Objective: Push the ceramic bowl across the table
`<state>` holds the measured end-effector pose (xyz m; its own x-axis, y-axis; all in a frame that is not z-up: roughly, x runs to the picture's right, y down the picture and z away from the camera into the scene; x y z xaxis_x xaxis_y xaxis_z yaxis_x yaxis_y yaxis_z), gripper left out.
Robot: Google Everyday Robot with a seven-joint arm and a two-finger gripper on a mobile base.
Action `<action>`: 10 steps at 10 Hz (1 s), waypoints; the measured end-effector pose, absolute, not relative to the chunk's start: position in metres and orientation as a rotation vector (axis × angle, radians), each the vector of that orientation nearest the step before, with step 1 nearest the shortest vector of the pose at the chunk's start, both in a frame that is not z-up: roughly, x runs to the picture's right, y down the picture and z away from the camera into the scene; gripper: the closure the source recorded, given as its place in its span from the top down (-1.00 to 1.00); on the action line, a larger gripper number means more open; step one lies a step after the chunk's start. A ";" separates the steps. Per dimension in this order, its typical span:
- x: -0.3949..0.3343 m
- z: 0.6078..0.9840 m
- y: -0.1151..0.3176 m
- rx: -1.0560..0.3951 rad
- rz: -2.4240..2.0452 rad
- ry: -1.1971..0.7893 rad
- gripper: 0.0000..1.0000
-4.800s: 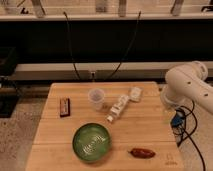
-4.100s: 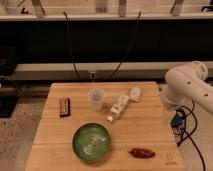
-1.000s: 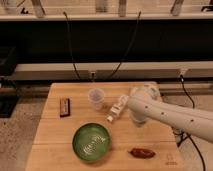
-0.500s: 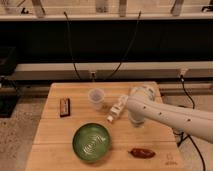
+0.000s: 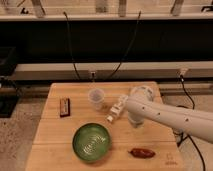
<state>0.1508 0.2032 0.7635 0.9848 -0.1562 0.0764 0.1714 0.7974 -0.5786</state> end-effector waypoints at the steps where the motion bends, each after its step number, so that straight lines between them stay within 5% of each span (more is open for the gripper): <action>1: 0.150 0.764 0.204 -0.624 -0.176 -0.027 0.60; 6: 0.145 0.768 0.207 -0.630 -0.176 -0.045 -0.09; 9: 0.142 0.771 0.209 -0.637 -0.174 -0.058 0.04; 10: 0.142 0.773 0.212 -0.643 -0.184 -0.064 -0.08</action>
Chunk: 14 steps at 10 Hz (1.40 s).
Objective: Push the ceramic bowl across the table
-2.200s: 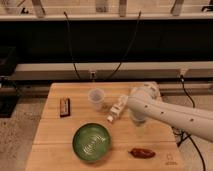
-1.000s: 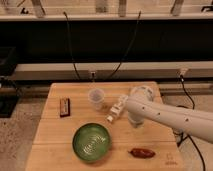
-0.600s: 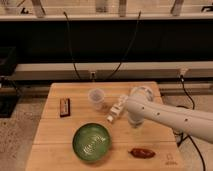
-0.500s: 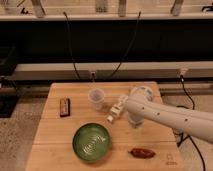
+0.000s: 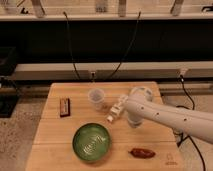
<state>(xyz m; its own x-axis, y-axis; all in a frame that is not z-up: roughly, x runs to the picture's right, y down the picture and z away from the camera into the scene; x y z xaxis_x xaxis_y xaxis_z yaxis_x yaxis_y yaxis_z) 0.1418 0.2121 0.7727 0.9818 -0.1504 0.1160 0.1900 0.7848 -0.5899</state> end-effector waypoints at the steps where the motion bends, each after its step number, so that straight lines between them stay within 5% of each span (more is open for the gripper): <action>1: 0.140 0.775 0.218 -0.651 -0.200 -0.069 -0.24; 5: 0.123 0.784 0.235 -0.669 -0.256 -0.094 -0.98; 14: 0.084 0.795 0.262 -0.724 -0.383 -0.126 -0.99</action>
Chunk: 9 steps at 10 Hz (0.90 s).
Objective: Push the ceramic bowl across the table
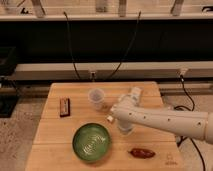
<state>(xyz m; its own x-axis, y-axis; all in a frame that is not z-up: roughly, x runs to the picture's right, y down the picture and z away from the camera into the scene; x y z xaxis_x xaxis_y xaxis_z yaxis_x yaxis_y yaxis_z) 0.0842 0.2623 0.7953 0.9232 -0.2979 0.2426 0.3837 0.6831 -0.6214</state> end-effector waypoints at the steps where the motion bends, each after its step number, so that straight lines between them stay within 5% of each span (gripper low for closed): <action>1: 0.083 0.796 0.265 -0.731 -0.396 -0.126 -0.99; 9: 0.003 0.792 0.278 -0.757 -0.561 -0.151 -0.99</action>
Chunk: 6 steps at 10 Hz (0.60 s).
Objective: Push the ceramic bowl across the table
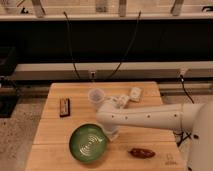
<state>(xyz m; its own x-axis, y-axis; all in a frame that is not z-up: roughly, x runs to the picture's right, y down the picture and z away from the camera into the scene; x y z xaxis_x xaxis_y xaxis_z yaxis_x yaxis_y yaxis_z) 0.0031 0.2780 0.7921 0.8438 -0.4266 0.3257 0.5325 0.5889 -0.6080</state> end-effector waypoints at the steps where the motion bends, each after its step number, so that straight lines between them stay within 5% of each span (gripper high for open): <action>1: -0.001 0.792 0.279 -0.758 -0.576 -0.153 -0.99; 6: -0.040 0.790 0.283 -0.757 -0.664 -0.164 -0.99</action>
